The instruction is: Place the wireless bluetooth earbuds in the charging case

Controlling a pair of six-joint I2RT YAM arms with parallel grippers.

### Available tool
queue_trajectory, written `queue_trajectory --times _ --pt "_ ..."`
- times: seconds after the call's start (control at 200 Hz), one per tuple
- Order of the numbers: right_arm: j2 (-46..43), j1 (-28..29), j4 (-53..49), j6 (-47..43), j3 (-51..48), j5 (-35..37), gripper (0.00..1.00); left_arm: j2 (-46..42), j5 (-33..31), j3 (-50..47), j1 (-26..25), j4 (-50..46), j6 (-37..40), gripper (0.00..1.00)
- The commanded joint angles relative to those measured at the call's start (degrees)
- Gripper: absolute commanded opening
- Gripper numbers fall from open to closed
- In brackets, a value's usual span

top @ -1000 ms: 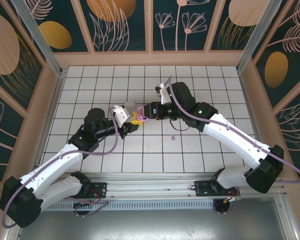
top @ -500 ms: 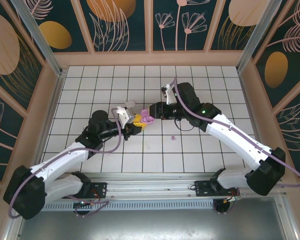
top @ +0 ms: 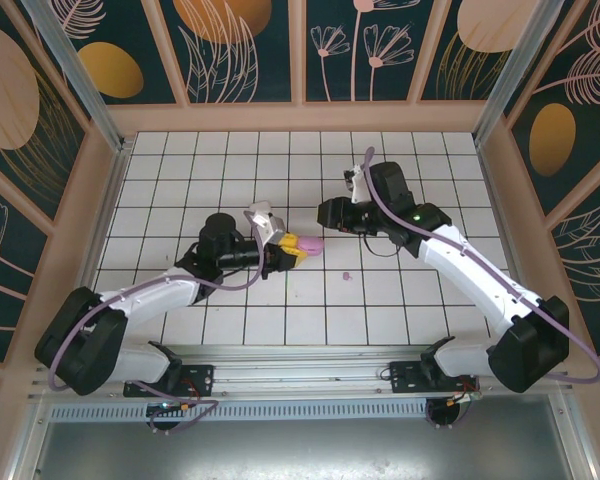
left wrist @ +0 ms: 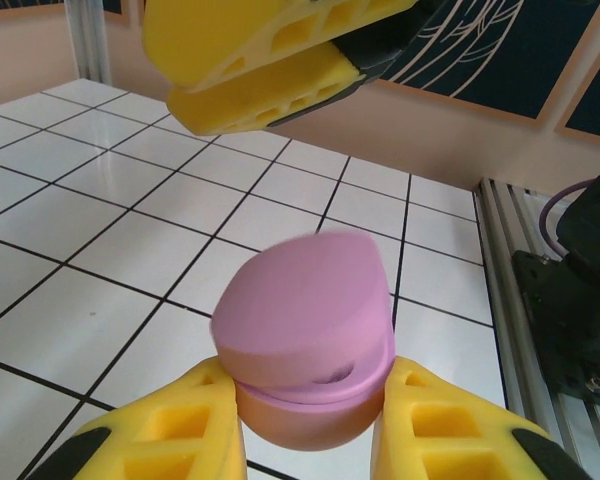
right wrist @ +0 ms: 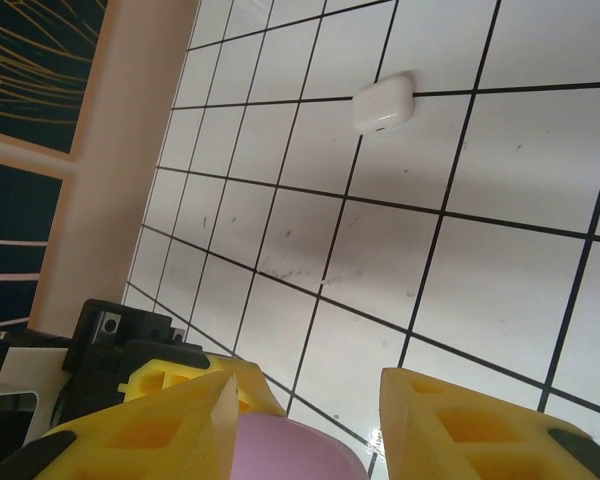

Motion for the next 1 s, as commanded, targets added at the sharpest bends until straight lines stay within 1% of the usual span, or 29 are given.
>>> queue_trajectory --times 0.0,0.055,0.08,0.185,0.235,0.335,0.395,0.445,0.47,0.591,0.666,0.726,0.906,0.996 --pt "-2.7 -0.8 0.0 -0.6 -1.0 -1.1 0.41 1.9 2.1 2.6 0.3 4.3 -1.4 0.00" --pt "-3.5 -0.8 -0.8 -1.2 -1.7 -0.5 0.42 2.7 2.3 3.2 0.8 4.3 -1.7 0.00" --pt "-3.8 -2.7 -1.2 -1.4 -2.1 0.0 0.42 3.0 2.4 3.4 1.2 4.4 -2.0 0.00" --pt "-4.4 -4.7 -3.3 -1.8 -6.2 3.0 0.42 3.1 1.8 3.5 2.6 4.2 -2.4 0.00" --pt "-3.7 -4.8 -4.3 -2.7 -8.3 4.7 0.42 2.9 1.6 3.3 3.4 3.7 -2.1 0.00" --pt "-0.7 -4.5 -4.9 -4.7 -12.1 5.9 0.40 2.1 0.9 3.3 4.5 1.7 -1.3 0.00" --pt "1.5 -3.1 -5.0 -6.4 -13.5 7.8 0.39 1.4 0.2 3.2 4.8 0.0 -0.3 0.00" --pt "3.6 -1.5 -5.8 -8.0 -13.6 11.3 0.38 0.7 -0.3 3.0 4.9 -1.1 0.4 0.00" --pt "4.9 0.4 -6.4 -8.7 -13.4 13.3 0.38 0.4 -0.6 2.7 4.9 -1.5 0.6 0.00" --pt "11.8 5.7 -11.0 -10.2 -9.6 21.3 0.33 -1.0 -1.8 1.4 5.0 -2.5 1.0 0.00" --pt "14.8 7.9 -12.8 -10.0 -7.6 23.9 0.30 -2.1 -2.5 0.5 4.9 -2.7 1.1 0.00" --pt "16.3 8.8 -13.4 -9.6 -6.9 25.6 0.29 -3.0 -3.1 -0.3 4.9 -3.0 1.2 0.00" --pt "19.6 10.1 -15.8 -8.3 -5.3 30.4 0.29 -5.7 -4.3 -1.9 5.1 -4.6 2.1 0.00" --pt "20.7 10.3 -15.9 -8.4 -5.0 31.2 0.29 -6.7 -4.9 -2.4 5.1 -5.3 2.5 0.00"
